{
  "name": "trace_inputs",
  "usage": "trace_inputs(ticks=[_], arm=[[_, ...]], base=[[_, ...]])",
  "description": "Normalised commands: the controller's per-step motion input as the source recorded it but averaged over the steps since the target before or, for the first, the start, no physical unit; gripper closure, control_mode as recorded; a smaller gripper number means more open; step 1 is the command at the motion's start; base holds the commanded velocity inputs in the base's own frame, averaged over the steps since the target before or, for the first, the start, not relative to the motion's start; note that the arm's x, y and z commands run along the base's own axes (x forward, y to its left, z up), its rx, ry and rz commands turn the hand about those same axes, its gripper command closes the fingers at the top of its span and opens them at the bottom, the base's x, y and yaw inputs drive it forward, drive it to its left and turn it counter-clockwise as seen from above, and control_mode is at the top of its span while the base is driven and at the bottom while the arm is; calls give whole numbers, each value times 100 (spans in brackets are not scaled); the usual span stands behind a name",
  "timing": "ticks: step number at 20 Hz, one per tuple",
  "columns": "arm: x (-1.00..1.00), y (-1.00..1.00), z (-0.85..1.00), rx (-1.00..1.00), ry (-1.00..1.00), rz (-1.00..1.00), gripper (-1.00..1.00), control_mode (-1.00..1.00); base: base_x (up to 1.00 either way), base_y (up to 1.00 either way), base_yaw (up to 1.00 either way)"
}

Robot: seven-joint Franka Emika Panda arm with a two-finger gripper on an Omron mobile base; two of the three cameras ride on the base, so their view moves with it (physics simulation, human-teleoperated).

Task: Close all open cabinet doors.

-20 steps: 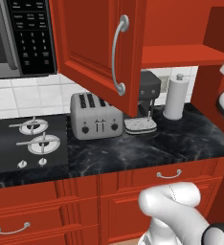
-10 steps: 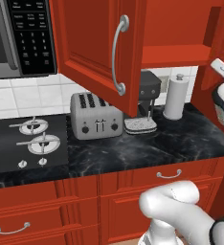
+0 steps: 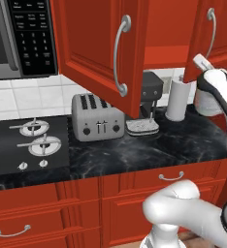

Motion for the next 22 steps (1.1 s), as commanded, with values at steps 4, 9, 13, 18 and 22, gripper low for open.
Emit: trace_inputs(ticks=[4,9,13,18,22], arm=[[93,0,0,2,6,0,-100,-100],[82,0,0,0,11,0,-100,-100],[74,0,0,0,13,0,-100,-100],[76,0,1,0,19,0,-100,-100],[90,-6,7,0,24,0,-100,-100]], base=[[0,0,0],[0,0,0],[0,0,0],[0,0,0],[0,0,0]])
